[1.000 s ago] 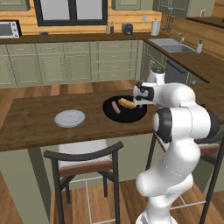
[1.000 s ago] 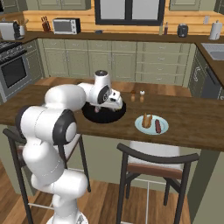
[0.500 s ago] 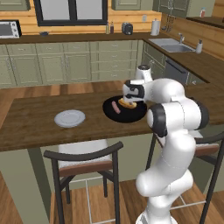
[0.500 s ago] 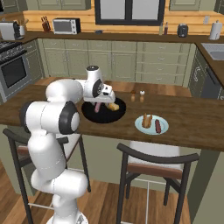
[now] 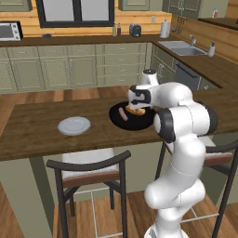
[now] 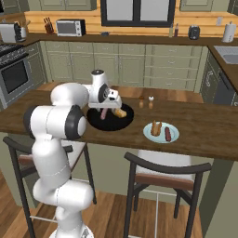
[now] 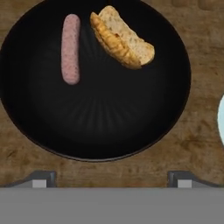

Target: Place one bun and one sausage from the bowl on each plate.

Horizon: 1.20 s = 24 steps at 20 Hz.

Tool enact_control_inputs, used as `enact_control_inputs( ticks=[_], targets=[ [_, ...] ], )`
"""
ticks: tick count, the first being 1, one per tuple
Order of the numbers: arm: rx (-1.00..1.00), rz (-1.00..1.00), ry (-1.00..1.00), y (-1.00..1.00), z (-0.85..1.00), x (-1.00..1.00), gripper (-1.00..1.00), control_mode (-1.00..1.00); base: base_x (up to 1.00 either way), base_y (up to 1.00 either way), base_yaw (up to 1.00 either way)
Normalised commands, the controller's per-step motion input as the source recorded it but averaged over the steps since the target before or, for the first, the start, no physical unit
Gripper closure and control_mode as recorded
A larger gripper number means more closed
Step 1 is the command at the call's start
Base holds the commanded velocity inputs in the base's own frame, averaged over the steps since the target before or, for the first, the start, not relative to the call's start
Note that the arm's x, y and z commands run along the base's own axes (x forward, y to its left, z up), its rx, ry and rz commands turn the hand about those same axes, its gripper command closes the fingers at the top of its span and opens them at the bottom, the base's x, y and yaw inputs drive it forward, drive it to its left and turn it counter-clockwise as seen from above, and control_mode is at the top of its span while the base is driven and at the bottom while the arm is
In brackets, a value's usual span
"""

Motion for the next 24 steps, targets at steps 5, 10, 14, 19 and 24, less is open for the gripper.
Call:
enact_control_inputs(
  ticks=[5, 10, 14, 19, 24],
  targets=[
    [0.0, 0.15, 0.01, -0.01, -0.08, 0.46, -1.0, -1.0, 0.0, 0.0, 0.0],
    [0.0, 0.21, 0.01, -0.18, -0.04, 0.4, -1.0, -1.0, 0.0, 0.0, 0.0],
    [-0.02, 0.18, 0.0, -0.23, -0.23, 0.34, -1.0, -1.0, 0.0, 0.0, 0.0],
    [-0.07, 0.08, 0.0, 0.01, -0.4, 0.16, -1.0, -1.0, 0.0, 0.0, 0.0],
    [-0.07, 0.01, 0.0, 0.13, -0.37, 0.19, -1.0, -1.0, 0.0, 0.0, 0.0]
  ],
)
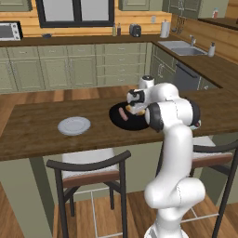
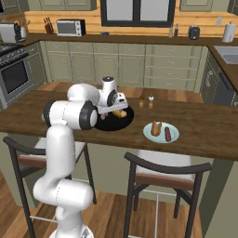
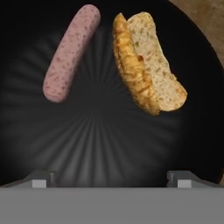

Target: Place one bun and one sausage from the bowl on each plate.

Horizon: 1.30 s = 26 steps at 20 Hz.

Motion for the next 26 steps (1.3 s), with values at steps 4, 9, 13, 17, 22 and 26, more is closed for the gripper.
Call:
enact_control_inputs(
  ticks=[4, 9, 13, 17, 22, 26],
  targets=[
    [-0.01, 0.0, 0.0, 0.03, -0.12, 0.34, -1.0, -1.0, 0.0, 0.0, 0.0],
    [0.0, 0.0, 0.0, -0.01, 0.0, 0.42, -1.0, -1.0, 0.0, 0.0, 0.0],
    [0.0, 0.0, 0.0, -0.01, -0.08, 0.35, -1.0, -1.0, 0.0, 0.0, 0.0],
    [0.0, 0.0, 0.0, -0.06, -0.24, 0.21, -1.0, -1.0, 0.0, 0.0, 0.0],
    [0.0, 0.0, 0.0, -0.01, -0.29, 0.23, -1.0, -1.0, 0.0, 0.0, 0.0],
    [0.0, 0.0, 0.0, -0.02, -0.15, 0.36, -1.0, -1.0, 0.0, 0.0, 0.0]
  ],
)
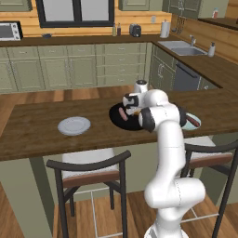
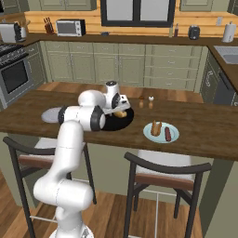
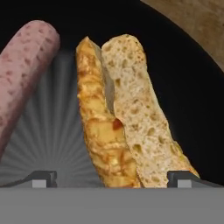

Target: Place one bun and one sausage from the bowl on each plate.

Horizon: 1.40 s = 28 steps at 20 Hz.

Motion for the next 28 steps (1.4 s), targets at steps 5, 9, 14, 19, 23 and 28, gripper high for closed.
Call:
enact_control_inputs(
  ticks=[5, 9, 14, 19, 23, 28],
  targets=[
    [0.0, 0.0, 0.0, -0.13, -0.06, 0.39, -1.0, -1.0, 0.0, 0.0, 0.0],
    [0.0, 0.0, 0.0, -0.02, -0.13, 0.12, 1.0, -1.0, 0.0, 0.0, 0.0],
    [0.0, 0.0, 0.0, 0.0, 0.0, 0.0, 1.0, -1.0, 0.0, 0.0, 0.0],
    [0.0, 0.0, 0.0, 0.0, 0.28, -0.43, 1.0, -1.0, 0.0, 0.0, 0.0],
    [0.0, 0.0, 0.05, 0.0, 0.69, -0.53, 1.0, -1.0, 0.0, 0.0, 0.0],
    [0.0, -0.03, 0.08, 0.03, 0.69, -0.54, 1.0, -1.0, 0.0, 0.0, 0.0]
  ],
)
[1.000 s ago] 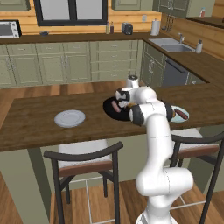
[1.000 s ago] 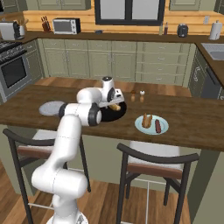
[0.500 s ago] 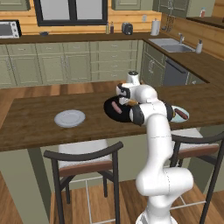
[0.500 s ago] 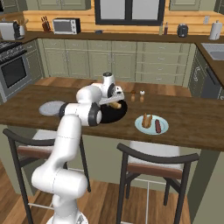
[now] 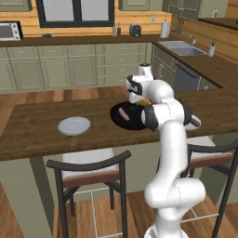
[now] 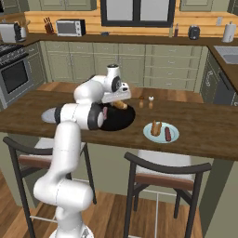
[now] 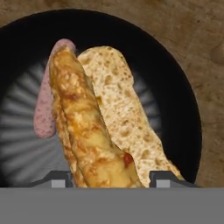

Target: Place one bun and one sausage from the bowl on each plate.

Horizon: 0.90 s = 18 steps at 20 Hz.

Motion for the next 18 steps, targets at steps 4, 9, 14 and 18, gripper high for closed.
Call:
enact_control_inputs(
  ticks=[4, 9, 14, 18],
  targets=[
    [0.0, -0.03, 0.07, 0.1, 0.57, -0.55, 1.0, -1.0, 0.0, 0.0, 0.0],
    [0.0, -0.04, 0.08, 0.04, 0.44, -0.6, 1.0, -1.0, 0.0, 0.0, 0.0],
    [0.01, -0.16, 0.07, 0.0, 0.08, -0.92, 1.0, -1.0, 0.0, 0.0, 0.0],
    [0.03, -0.26, -0.03, 0.03, -0.07, -0.81, 1.0, -1.0, 0.0, 0.0, 0.0]
  ],
)
